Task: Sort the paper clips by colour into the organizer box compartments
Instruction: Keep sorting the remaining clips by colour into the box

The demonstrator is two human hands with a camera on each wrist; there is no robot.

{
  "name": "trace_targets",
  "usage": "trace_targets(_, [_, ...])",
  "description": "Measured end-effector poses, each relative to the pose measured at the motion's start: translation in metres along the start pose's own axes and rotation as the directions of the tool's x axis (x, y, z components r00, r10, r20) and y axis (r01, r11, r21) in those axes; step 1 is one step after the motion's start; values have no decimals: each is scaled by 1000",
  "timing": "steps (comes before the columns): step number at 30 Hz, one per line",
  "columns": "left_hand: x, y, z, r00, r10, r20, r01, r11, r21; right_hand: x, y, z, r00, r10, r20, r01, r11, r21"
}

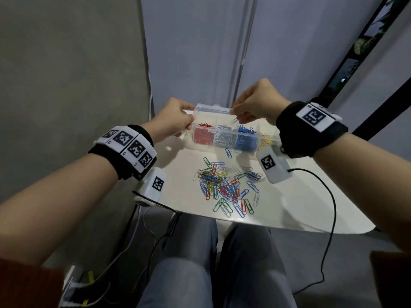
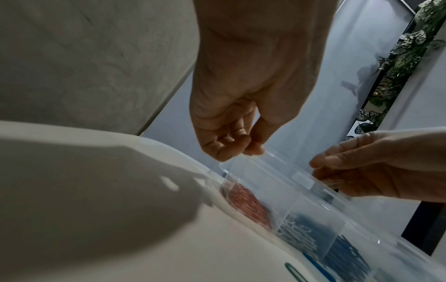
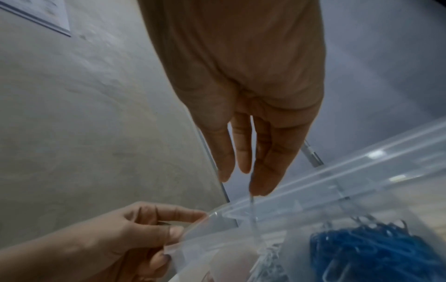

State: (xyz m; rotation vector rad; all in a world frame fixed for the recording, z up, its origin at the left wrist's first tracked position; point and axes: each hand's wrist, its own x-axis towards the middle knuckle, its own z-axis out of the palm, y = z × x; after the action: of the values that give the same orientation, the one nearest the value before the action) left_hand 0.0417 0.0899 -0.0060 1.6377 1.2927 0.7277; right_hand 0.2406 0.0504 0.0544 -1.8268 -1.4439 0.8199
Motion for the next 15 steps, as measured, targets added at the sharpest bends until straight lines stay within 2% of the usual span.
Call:
trace_targets(3, [1,0,0,1000,-4,-2,4,1000,5,-3,3,-5,999,12,-30,-13,1000,-17])
trace_targets(6, [3,-1,0,1000,3,1,-3,1000,12,-19,8,-17,999,-28,-31,27,999,-33])
trace_targets(10, [4,-2,0,1000,13,6,-13,1000,11,-54,18,-25,985,-94,146,120,976,-180])
trace_targets(13, [4,-2,-1,1000,16,-1,-16,1000,10,-73,38,-18,957,-24,290,137,915,-379])
trace_targets(15, [4,-2,-1,1000,18,-3,-18,1000,21,-76,54,-10,956,8,293,155,834,-530])
